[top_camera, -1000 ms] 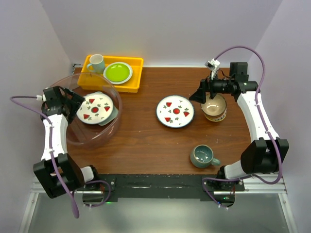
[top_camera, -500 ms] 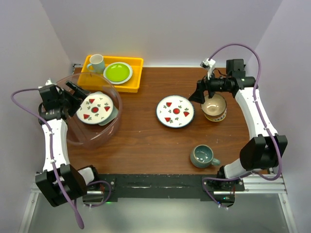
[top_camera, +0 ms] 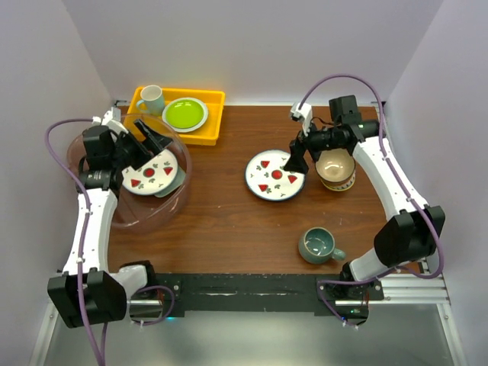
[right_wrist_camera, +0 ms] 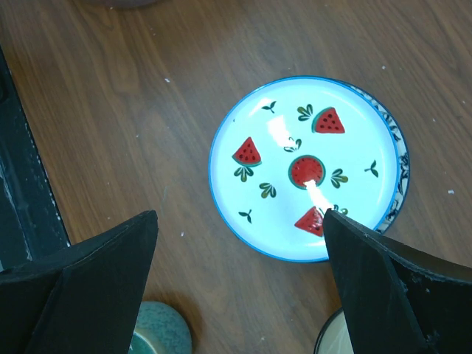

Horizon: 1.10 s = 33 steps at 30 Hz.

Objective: Place the mixed dishes into the plastic bin
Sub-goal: Place the plate in the plastic bin, then pick up the plate at the center of the board.

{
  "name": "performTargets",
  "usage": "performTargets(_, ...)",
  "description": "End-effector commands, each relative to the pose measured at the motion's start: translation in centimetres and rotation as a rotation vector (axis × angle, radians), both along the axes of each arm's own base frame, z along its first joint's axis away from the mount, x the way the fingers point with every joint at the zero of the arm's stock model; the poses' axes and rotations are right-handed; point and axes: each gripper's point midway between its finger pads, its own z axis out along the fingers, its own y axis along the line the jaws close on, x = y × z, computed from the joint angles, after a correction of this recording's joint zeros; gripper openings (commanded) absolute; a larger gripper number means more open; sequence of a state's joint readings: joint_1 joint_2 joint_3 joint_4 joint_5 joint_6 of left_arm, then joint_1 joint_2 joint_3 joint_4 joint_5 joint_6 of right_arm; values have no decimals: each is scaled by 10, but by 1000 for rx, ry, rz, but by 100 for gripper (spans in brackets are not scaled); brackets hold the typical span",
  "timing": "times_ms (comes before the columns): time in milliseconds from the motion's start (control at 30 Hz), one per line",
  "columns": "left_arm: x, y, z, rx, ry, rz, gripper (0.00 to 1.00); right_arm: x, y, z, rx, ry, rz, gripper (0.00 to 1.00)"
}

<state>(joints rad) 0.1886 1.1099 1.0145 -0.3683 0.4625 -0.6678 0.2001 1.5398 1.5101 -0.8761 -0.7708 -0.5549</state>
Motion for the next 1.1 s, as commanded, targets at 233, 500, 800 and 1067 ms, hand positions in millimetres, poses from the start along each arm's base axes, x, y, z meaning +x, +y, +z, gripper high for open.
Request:
performTargets(233,-9,-30,40,53,-176,-124,100,-33,22,-5,-69,-149,265,98)
performTargets(500,-13,-48,46,61,-204,-177,100,-60,32,-26,-93,-166,420,98)
performTargets(800,-12,-59,45,63,-205,-191,100,-77,29,-52,-157,-187,538,98)
performTargets(1067,-13,-77,40,58,-200,-230,100,-79,22,-72,-232,-190,553,98)
